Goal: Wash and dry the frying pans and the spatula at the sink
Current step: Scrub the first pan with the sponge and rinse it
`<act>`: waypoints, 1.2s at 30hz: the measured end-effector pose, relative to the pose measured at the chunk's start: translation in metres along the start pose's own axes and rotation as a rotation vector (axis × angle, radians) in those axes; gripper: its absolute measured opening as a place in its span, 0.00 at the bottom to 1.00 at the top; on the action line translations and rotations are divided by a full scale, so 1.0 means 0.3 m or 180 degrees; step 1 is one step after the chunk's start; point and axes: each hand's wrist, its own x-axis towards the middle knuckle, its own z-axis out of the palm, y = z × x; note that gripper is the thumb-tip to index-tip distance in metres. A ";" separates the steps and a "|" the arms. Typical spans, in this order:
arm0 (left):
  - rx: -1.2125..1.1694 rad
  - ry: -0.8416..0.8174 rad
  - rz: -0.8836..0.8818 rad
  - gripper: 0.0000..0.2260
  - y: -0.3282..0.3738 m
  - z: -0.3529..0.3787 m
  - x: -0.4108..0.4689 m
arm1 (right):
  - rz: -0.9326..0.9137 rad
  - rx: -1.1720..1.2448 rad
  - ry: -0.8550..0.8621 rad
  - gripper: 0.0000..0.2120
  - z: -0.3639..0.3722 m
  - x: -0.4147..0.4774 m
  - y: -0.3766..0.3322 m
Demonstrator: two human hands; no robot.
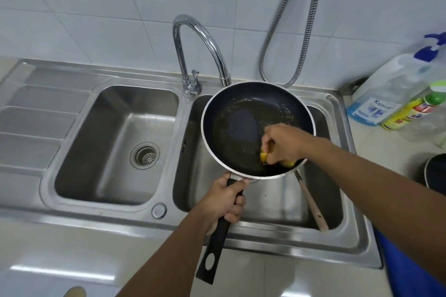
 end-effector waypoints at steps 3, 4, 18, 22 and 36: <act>0.0112 -0.0019 -0.0009 0.05 0.004 -0.014 -0.009 | 0.0405 -0.0430 0.0571 0.06 -0.052 0.062 0.051; 0.0155 -0.0022 -0.0003 0.06 0.003 -0.021 -0.013 | 0.0513 -0.0518 0.0886 0.05 -0.065 0.100 0.069; 0.0370 0.0326 0.0118 0.05 0.042 -0.032 0.027 | -0.0743 0.1368 0.0781 0.12 0.091 0.200 -0.247; 0.0353 0.0315 0.0180 0.07 0.041 -0.077 0.021 | -0.0506 0.1613 0.0257 0.09 0.116 0.088 -0.172; 0.0851 0.0189 0.0324 0.09 0.033 -0.086 -0.047 | 0.0284 0.1074 0.1944 0.18 0.030 0.294 0.003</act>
